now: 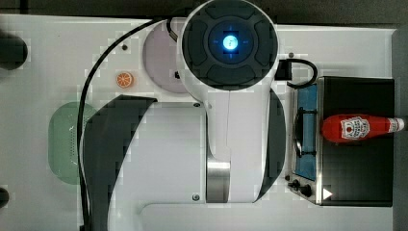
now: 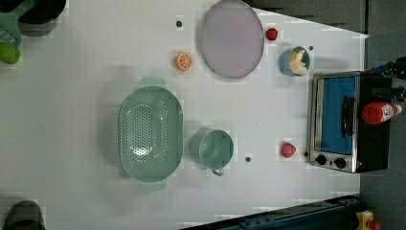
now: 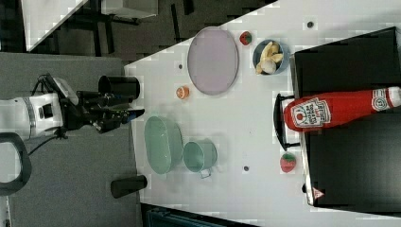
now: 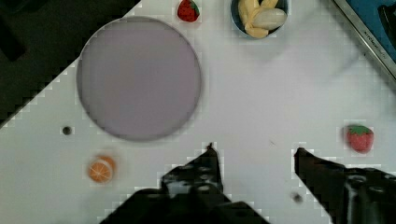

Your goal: Pick Ketchup from oven and place it on table.

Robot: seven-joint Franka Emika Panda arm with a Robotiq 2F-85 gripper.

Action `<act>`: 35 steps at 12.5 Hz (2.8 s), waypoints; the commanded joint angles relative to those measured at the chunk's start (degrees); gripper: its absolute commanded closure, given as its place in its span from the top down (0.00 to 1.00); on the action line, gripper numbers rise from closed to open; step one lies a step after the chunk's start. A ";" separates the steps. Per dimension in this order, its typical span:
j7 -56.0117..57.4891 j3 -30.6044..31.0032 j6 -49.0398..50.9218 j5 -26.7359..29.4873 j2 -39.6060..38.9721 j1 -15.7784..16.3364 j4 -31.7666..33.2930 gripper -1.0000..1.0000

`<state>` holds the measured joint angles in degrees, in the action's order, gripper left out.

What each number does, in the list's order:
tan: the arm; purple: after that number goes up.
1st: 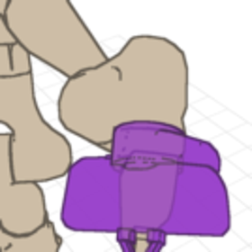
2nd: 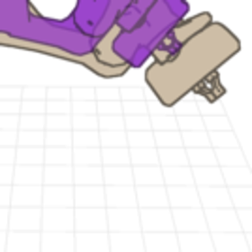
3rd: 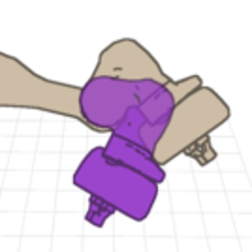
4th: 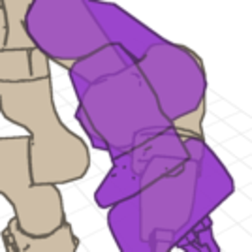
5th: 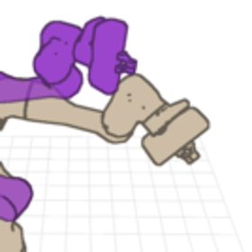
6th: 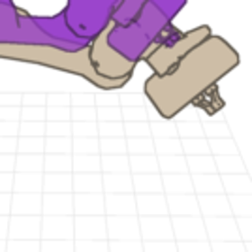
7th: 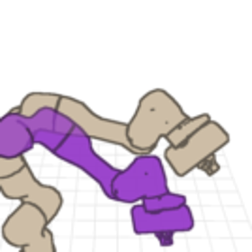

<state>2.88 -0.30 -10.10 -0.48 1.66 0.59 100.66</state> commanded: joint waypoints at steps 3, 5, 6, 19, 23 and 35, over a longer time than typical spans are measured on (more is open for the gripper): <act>-1.43 -2.28 10.78 -0.06 17.46 -2.31 9.59 1.00; -1.42 -3.54 10.02 -0.06 17.28 -2.71 9.59 1.00; -1.42 -4.63 9.23 -0.06 17.09 -3.04 9.58 1.00; -1.02 -27.69 -14.03 -0.05 1.34 -5.93 8.52 1.00; -1.03 -31.62 -20.42 0.56 -7.15 -6.11 7.45 1.00; -1.13 -33.17 -24.65 15.11 -20.99 -8.94 5.69 1.00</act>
<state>2.86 -32.34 -35.39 15.11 -20.31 -8.20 106.87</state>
